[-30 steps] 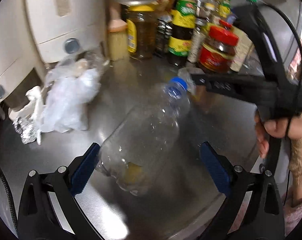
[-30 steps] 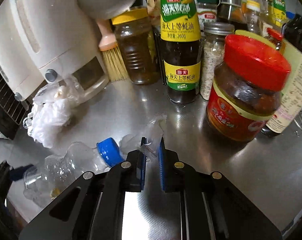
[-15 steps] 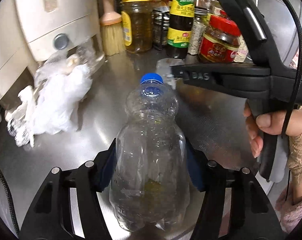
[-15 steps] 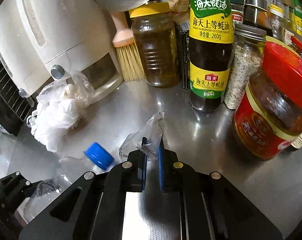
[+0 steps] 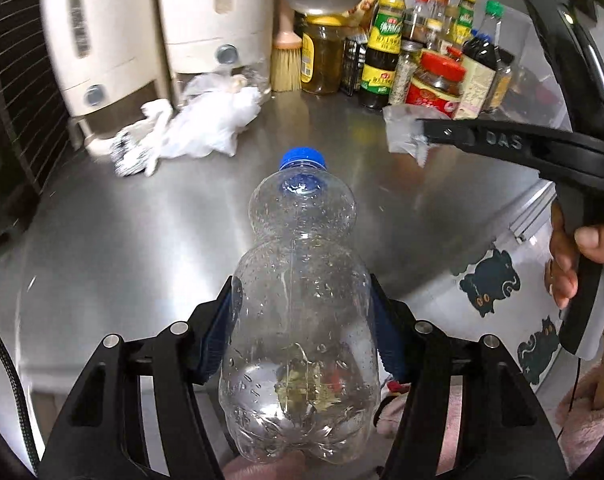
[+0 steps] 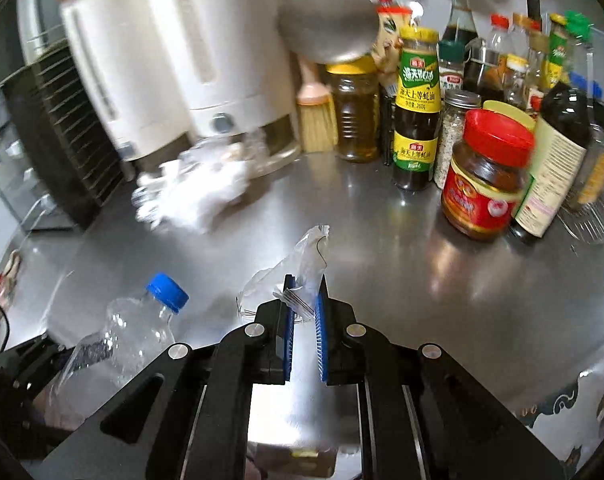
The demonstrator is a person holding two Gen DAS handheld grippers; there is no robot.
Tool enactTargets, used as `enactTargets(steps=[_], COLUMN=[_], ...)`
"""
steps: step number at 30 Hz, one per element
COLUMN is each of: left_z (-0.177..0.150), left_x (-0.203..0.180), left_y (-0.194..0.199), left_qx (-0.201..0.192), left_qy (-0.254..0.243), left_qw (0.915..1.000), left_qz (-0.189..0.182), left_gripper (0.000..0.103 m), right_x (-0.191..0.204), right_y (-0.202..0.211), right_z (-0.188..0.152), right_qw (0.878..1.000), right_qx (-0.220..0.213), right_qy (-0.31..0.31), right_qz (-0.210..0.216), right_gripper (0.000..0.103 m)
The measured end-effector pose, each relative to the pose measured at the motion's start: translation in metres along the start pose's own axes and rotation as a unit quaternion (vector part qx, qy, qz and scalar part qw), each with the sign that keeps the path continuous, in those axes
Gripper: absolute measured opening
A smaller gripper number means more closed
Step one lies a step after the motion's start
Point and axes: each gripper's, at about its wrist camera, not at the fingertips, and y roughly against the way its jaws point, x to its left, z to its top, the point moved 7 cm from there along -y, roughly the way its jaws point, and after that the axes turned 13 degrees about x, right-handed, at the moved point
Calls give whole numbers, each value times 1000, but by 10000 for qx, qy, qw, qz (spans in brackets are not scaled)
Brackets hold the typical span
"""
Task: Collect trash
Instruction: 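Carry the bottle and plastic scrap over the bin and open both tools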
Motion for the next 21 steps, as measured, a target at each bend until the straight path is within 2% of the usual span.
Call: enactTargets(steps=[6, 11, 16, 21], left_z=[-55, -98, -139, -176], left_x=[-6, -5, -8, -9], left_y=[50, 65, 50, -5], left_qx=[-413, -597, -500, -45], left_qy=[181, 364, 512, 661], left_qw=[9989, 9973, 9971, 9974], left_qz=[-129, -232, -264, -271], left_gripper=[59, 59, 59, 59], right_x=[28, 42, 43, 32], right_y=[43, 55, 39, -4], right_z=[-60, -119, -175, -223], right_qw=[9992, 9984, 9985, 9971], right_qx=[-122, -99, 117, 608], right_qy=[343, 504, 457, 229], right_qz=[137, 256, 293, 405], right_gripper=[11, 11, 11, 11])
